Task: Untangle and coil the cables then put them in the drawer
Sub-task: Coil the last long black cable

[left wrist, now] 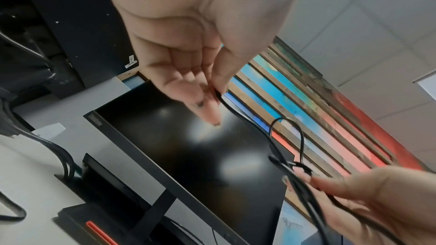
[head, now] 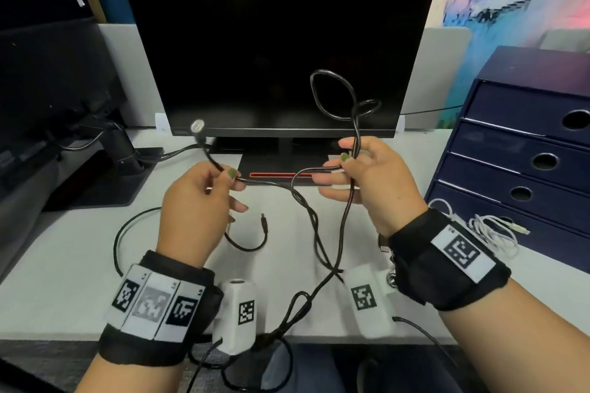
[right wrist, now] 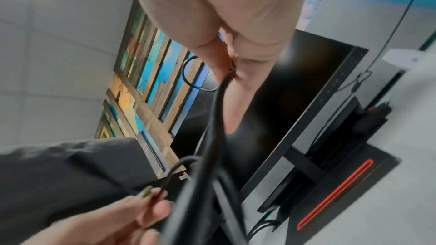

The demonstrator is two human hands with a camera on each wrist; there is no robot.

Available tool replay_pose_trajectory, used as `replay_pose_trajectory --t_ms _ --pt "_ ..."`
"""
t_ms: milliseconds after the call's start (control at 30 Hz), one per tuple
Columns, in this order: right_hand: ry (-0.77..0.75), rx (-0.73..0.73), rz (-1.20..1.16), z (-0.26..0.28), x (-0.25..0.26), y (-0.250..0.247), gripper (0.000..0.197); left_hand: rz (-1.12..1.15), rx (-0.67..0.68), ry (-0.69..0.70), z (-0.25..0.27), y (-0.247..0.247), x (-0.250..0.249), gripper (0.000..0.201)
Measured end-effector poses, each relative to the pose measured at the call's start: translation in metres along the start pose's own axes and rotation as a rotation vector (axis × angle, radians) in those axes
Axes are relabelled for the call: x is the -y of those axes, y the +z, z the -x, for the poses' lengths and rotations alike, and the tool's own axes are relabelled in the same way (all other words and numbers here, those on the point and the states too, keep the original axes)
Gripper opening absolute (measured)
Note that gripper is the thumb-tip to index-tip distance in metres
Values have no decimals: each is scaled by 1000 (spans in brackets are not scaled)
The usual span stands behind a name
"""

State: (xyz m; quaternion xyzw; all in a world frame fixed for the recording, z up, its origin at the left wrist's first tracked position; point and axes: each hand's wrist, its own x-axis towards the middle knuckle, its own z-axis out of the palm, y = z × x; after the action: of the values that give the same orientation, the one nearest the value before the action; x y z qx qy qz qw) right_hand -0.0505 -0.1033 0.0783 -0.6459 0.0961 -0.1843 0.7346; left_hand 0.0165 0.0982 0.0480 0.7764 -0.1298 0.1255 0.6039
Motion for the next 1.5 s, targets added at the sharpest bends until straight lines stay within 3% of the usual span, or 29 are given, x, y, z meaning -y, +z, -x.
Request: replay_pose_trajectory --t_ms 100,233,400,500,567,667,733,833,933,1067,1233,1333,1400,1500 --pt "19 -24 77 1 -3 -5 25 131 -38 -7 -2 -4 -7 20" --pt "56 -34 53 3 -11 -8 23 284 80 125 5 0 -22 23" --pt "53 25 -45 11 -8 1 17 151 184 376 24 18 -28 27" --pt "25 67 -101 16 -1 7 16 -35 332 519 31 26 -25 40" --pt "8 76 -135 19 4 8 15 -38 423 487 35 31 -23 54" --pt "-10 93 -140 22 13 7 12 6 412 322 39 33 -24 77" --pt "-55 99 -74 23 18 4 12 -15 388 323 36 30 -24 79" --pt "-109 114 -6 21 25 -7 13 -88 358 375 28 19 -21 56" --pt "-135 155 101 20 24 -15 13 -16 337 326 20 9 -18 25" --pt "-170 167 248 22 15 -17 11 -88 300 313 13 0 -16 27" --pt "-165 142 300 21 9 -23 12 -216 448 313 13 -1 -15 30" --pt "-139 123 281 20 6 -24 13 -234 448 259 14 4 -12 25" --pt "-122 112 238 21 2 -24 13 -222 400 228 14 7 -10 26" --pt "-109 122 214 26 -5 -23 13 -40 132 104 11 16 -1 31"
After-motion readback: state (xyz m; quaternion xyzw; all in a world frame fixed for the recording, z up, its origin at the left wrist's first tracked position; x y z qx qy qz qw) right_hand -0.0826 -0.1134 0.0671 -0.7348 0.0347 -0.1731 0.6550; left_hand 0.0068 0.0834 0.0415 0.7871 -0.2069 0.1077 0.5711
